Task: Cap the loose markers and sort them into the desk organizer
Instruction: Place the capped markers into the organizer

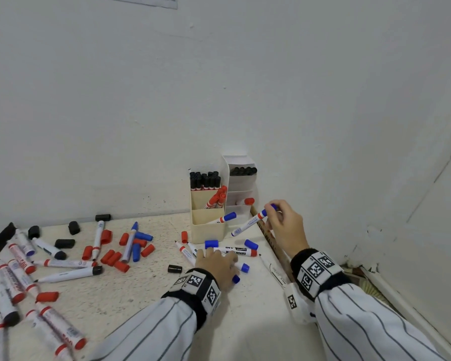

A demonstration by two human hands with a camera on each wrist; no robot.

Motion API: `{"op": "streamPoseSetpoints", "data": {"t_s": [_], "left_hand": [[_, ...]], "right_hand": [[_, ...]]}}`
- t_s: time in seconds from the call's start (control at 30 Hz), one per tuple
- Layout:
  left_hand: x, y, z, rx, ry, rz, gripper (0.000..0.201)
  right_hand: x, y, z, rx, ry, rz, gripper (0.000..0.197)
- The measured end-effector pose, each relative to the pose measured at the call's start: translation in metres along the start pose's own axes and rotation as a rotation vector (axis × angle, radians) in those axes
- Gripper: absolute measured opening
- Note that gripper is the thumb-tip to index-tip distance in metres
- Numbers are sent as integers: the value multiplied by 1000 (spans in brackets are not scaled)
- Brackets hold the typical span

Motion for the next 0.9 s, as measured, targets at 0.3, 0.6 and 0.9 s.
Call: {"op": "streamPoseSetpoints", "data": {"t_s": [0.3,0.6,0.9], "left_hand": [[2,-2,4,30,-52,-27,41],[9,-1,7,60,-63,-44,39],[6,-9,21,-209,-246,-189,34]], "right_hand": [[24,43,29,-26,-150,78,18],[33,76,18,-178,-165,84,15],[35,86,-1,-261,-115,218,27]]}}
Point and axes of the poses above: each hand's wrist, its own x-axis towards the middle knuckle, its own y-axis out of the palm, z = x × y, the point moved 5 cm from there along x, towards the middle knuckle, and after that the axes turned 1 degree about y, right-handed, at the moved point
